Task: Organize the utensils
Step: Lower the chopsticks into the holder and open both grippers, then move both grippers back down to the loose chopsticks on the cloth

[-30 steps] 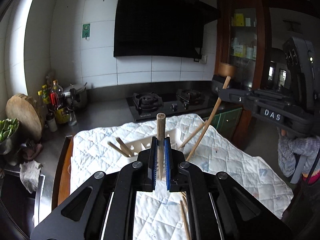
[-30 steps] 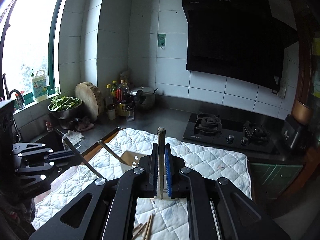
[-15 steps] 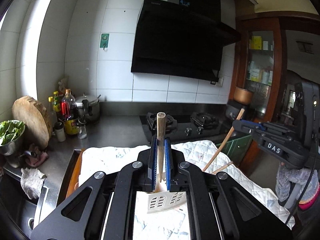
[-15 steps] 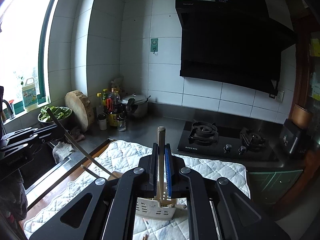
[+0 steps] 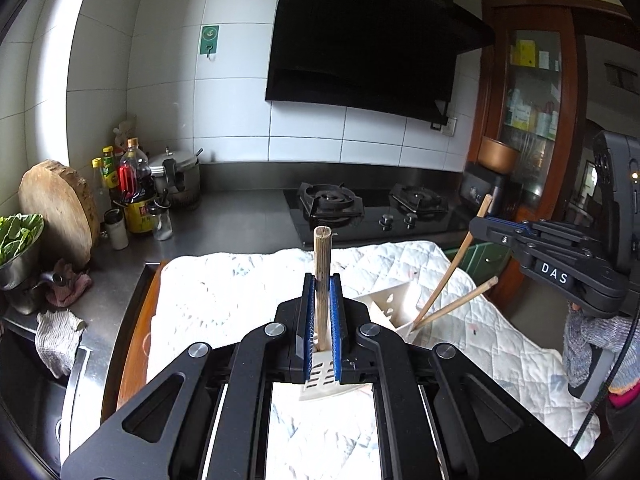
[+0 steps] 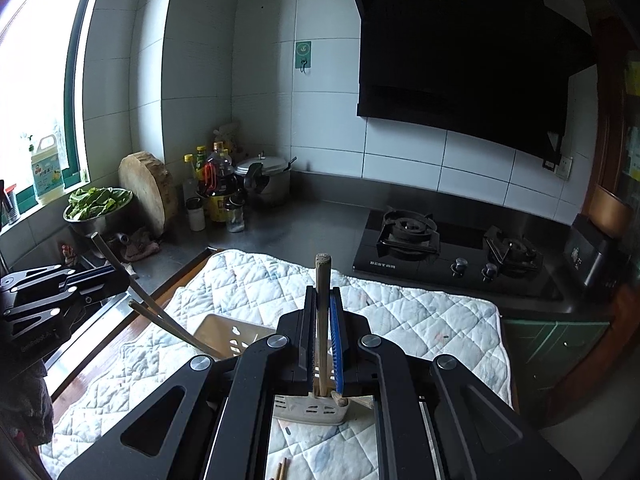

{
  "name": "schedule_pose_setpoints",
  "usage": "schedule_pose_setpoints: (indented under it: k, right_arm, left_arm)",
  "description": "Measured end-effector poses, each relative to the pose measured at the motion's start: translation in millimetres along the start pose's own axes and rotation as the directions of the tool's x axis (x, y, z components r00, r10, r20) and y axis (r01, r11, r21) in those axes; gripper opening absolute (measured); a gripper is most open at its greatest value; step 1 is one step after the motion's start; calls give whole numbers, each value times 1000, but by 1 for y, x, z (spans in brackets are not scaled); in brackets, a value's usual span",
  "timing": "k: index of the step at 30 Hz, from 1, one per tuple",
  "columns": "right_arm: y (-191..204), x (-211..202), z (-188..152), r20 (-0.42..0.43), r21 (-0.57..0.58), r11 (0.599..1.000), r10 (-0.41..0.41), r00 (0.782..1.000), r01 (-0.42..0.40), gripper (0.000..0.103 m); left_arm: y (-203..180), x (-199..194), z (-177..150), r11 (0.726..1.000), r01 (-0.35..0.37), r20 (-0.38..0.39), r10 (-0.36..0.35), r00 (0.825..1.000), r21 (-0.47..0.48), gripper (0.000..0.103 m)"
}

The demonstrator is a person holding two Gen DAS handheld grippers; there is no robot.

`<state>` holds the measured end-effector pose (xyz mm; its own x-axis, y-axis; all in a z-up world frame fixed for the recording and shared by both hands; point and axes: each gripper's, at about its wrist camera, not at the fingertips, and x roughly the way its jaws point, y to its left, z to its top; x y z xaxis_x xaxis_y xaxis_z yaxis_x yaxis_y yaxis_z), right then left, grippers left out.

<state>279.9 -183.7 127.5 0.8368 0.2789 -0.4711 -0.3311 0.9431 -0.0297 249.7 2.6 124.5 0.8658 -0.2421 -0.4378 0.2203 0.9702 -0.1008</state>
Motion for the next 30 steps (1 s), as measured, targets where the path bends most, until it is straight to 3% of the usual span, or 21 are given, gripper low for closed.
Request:
schedule_pose_setpoints:
  k: [13, 18, 21, 26, 30]
  right_arm:
    - [-3, 1, -11, -22, 6, 1000, -6, 1000, 6, 8]
    - [-4, -19, -15, 3, 4, 1000, -5, 1000, 5, 16]
    - [-3, -34, -23, 10, 4, 1000, 3, 1000, -3, 21]
    - [3, -60, -46, 14, -1, 1000, 23, 1000, -23, 26]
    - [9, -78, -69, 6, -14, 999, 33, 999, -33, 30]
  left_arm:
    - [-4, -2, -3, 1000, 2, -14, -2, 1000, 4, 9]
    - [-4, -16, -3, 1000, -3, 0, 3, 1000, 4, 10]
    - [-6, -30, -7, 1000, -8, 12, 9, 1000, -2, 22]
    - [-10, -55, -22, 1000, 0, 24, -1, 1000, 7, 24]
    - [-15, -72, -39, 1000, 4, 24, -4, 1000, 14, 36]
